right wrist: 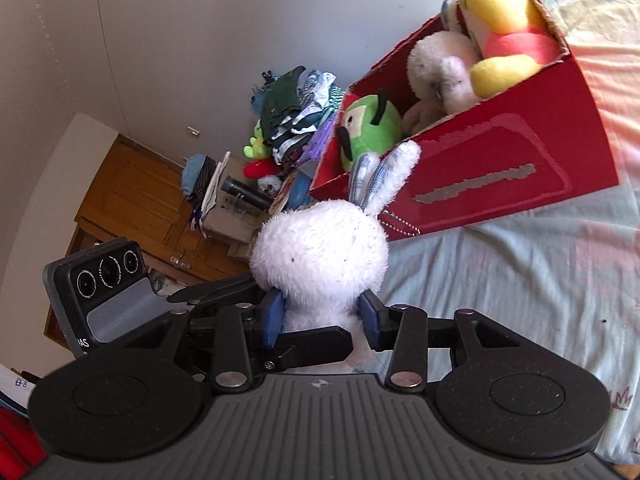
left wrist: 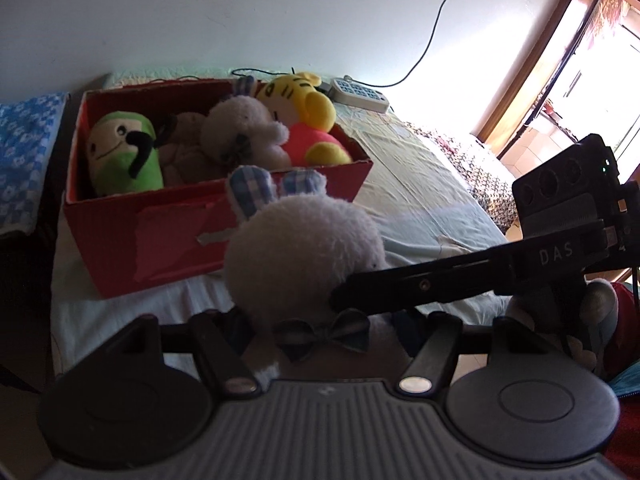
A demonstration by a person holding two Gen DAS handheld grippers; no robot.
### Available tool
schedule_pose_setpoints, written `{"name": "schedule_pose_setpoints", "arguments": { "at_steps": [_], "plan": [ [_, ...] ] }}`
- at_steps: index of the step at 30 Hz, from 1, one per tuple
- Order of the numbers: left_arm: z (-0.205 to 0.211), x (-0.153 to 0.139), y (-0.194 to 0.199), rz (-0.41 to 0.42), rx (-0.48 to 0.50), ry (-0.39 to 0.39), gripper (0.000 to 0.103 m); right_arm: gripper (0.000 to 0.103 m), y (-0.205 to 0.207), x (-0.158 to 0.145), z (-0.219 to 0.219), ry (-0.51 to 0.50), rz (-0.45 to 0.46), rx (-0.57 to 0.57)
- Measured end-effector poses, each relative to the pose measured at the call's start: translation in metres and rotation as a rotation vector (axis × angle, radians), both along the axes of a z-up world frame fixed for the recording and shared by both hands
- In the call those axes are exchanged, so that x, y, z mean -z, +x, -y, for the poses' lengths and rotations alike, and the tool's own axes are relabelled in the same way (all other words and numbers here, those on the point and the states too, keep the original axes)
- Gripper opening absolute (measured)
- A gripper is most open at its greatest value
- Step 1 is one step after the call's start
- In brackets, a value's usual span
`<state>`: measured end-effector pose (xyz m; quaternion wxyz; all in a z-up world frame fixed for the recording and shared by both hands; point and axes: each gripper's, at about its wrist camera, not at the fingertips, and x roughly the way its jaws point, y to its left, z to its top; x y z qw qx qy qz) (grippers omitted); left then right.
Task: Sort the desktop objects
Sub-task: 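Lift the white bunny with the right tool and carry it over the red box, then lower the white bunny into the red box beside the other bunny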
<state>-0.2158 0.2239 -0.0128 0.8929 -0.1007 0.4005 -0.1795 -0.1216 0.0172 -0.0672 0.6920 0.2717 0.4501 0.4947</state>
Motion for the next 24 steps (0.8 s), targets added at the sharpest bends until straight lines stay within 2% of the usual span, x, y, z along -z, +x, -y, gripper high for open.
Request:
{"name": "schedule_pose_setpoints", "arguments": {
  "at_steps": [7,15,24],
  "plan": [
    [-0.009,-0.027,0.002,0.095,-0.087,0.037,0.070,0.044,0.017,-0.025,-0.015,0.057,0.104,-0.067],
    [-0.003,-0.042,0.051,0.199,-0.104,0.056,0.070,0.044,0.057,-0.047,-0.012,0.065,0.217,-0.015],
    [-0.009,-0.024,0.115,0.177,-0.128,0.031,0.071,0.044,0.105,-0.045,-0.027,-0.036,0.319,0.037]
  ]
}}
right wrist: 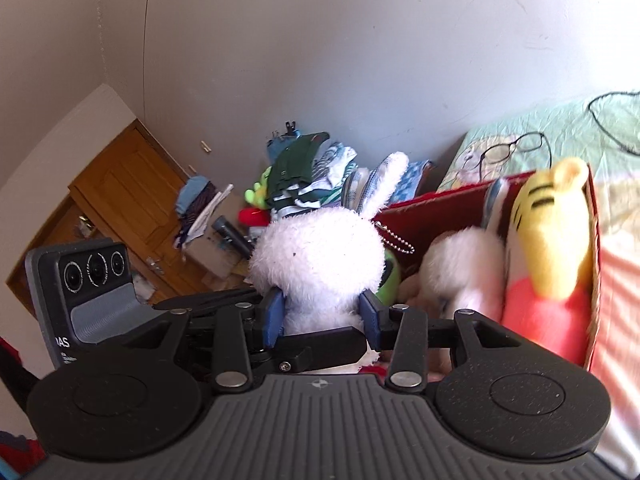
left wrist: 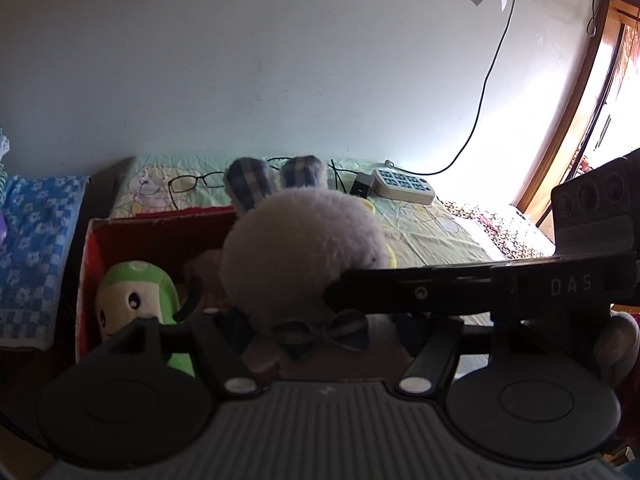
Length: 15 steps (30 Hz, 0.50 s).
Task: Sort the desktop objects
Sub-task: 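Lower the white bunny into the red box beside the other bunny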
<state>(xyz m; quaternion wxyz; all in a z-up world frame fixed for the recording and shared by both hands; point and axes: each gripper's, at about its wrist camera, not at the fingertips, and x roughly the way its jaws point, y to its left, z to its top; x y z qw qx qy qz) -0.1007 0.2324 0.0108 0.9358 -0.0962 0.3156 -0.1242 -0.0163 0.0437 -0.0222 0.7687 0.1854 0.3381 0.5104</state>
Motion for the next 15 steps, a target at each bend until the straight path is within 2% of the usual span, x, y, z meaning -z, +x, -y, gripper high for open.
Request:
{"name": "schedule_pose_setpoints", "arguments": {
  "at_steps": [6,15],
  "plan": [
    [-0.014,0.020,0.024,-0.044,-0.017,-0.024,0.072,0.044,0.019,0.017,-0.005,-0.031,-0.030,0.033],
    [-0.044,0.036,0.048,-0.087,0.010,-0.048,0.073,0.043,0.024,0.026,-0.031,-0.085,-0.019,0.120]
  ]
}}
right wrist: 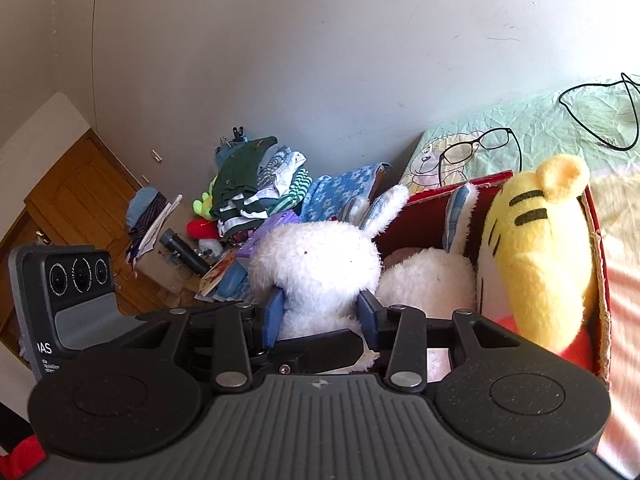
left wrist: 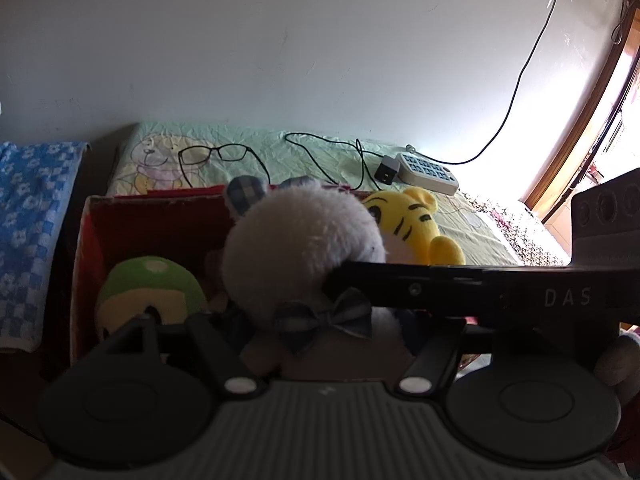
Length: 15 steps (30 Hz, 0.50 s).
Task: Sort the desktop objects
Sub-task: 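Lower the white bunny into the red box beside the other bunny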
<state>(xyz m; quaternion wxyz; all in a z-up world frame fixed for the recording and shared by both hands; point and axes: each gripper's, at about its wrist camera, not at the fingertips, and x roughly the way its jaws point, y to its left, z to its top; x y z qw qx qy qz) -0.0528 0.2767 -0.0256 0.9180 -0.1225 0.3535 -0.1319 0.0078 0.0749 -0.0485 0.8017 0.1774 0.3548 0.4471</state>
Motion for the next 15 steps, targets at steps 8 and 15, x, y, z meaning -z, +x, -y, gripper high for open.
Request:
{"name": "schedule_pose_setpoints", "arguments": {
  "at_steps": [8,15],
  "plan": [
    [-0.010,0.012,0.004,-0.018,0.040,0.064,0.074,0.040,-0.007,0.006,-0.028,-0.108,0.099,0.064],
    [-0.009,0.006,-0.029,0.008,0.112,0.104,0.078,0.037,-0.022,0.006,-0.028,-0.244,0.132,0.080]
  ]
}}
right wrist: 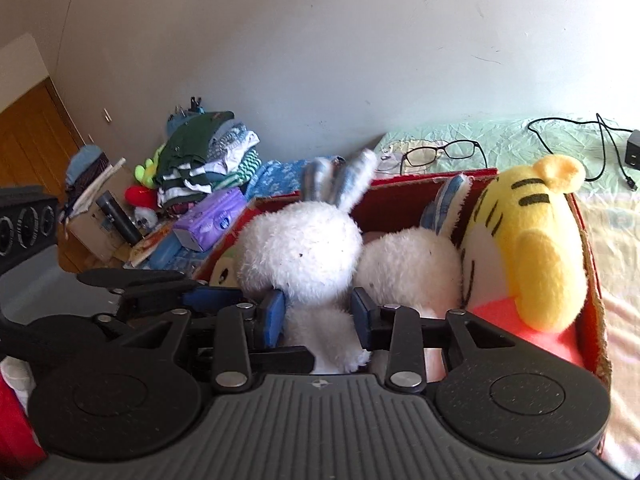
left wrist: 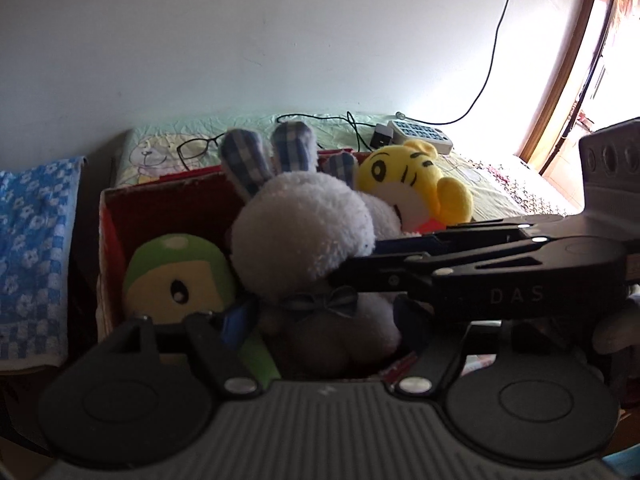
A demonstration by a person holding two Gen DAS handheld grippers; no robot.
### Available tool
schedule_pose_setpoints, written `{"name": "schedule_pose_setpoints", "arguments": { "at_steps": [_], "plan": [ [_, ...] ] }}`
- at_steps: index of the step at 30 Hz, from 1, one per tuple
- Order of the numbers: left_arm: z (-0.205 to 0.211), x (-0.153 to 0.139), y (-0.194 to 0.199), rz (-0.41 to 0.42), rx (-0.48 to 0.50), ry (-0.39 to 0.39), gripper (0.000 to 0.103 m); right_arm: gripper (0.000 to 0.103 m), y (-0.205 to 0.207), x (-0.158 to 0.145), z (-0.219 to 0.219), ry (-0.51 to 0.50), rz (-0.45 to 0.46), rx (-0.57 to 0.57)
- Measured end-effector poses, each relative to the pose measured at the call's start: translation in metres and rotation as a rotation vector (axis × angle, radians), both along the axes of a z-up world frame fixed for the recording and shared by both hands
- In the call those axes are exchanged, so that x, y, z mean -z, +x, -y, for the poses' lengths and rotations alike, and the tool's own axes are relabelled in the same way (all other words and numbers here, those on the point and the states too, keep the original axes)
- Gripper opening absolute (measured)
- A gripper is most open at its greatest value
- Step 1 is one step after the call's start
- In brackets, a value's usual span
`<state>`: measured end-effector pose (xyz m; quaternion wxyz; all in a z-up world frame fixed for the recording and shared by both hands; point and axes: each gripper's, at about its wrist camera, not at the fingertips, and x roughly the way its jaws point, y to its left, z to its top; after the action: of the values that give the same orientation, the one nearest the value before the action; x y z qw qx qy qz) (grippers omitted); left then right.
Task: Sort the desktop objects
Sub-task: 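Lower the white bunny into the red box beside the other bunny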
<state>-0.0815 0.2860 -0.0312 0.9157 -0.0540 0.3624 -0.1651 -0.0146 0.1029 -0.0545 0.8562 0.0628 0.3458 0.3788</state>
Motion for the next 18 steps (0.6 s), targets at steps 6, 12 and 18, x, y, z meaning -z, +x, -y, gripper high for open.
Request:
{"name": "schedule_pose_setpoints", "arguments": {
  "at_steps": [6,12,18],
  "plan": [
    [-0.011,-0.010,-0.012,0.032,0.012,-0.051,0.080,0.039,-0.007,-0.007,0.006,0.034,-0.015,0.003],
    [-0.015,-0.017,-0.002,0.054,0.025,-0.106,0.080,0.037,-0.005,-0.024,0.016,0.155,0.001,0.053],
    [-0.015,-0.011,0.010,0.041,0.027,-0.072,0.081,0.026,0.010,-0.007,0.003,0.185,-0.116,0.079]
  ]
}}
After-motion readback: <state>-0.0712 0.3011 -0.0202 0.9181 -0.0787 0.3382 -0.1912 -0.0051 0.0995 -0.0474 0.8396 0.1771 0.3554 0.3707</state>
